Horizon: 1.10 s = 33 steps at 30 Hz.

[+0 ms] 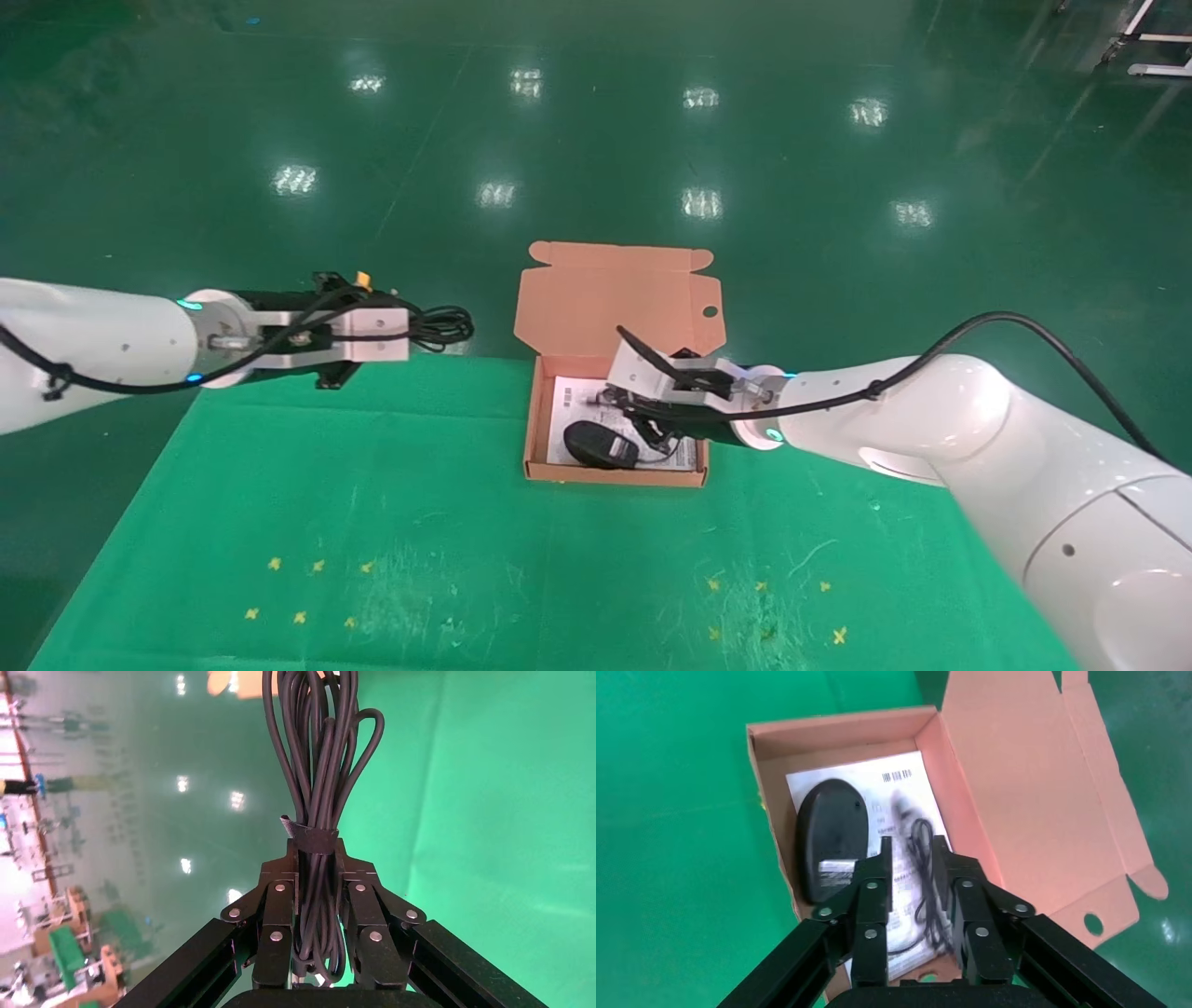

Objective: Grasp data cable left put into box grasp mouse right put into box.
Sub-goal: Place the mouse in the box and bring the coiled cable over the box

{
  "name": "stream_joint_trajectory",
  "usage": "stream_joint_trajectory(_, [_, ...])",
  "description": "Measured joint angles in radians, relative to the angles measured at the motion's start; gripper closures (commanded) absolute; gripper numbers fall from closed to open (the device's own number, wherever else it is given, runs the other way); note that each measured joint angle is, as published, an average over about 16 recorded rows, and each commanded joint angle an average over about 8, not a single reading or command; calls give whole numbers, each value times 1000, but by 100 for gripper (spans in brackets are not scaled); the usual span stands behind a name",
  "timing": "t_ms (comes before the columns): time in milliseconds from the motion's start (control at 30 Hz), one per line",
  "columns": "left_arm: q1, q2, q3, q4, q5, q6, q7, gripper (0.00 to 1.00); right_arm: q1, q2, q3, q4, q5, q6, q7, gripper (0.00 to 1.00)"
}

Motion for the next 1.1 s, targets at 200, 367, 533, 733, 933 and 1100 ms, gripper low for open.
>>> stream_joint_trajectory(200, [18, 35, 9, 19, -26, -27, 30, 100, 23, 61, 2, 32, -3, 0, 20, 0])
stream_joint_trajectory(367, [35, 82, 17, 59, -50, -77, 68, 100, 45, 141, 4, 89, -13, 1, 41, 0])
stream_joint_trajectory(533, [48, 149, 26, 131, -76, -149, 124, 100, 61, 241, -2, 185, -37, 3, 81, 0])
stream_joint_trajectory(733, [56, 242, 40, 256, -128, -248, 221, 100, 77, 379, -23, 357, -91, 2, 179, 0])
stream_joint_trajectory(933, [63, 311, 77, 359, -227, -336, 334, 100, 95, 510, -51, 553, -178, -1, 329, 0])
stream_joint_trajectory(1100, [65, 341, 137, 412, -335, -399, 410, 100, 113, 599, -70, 703, -273, -2, 473, 0])
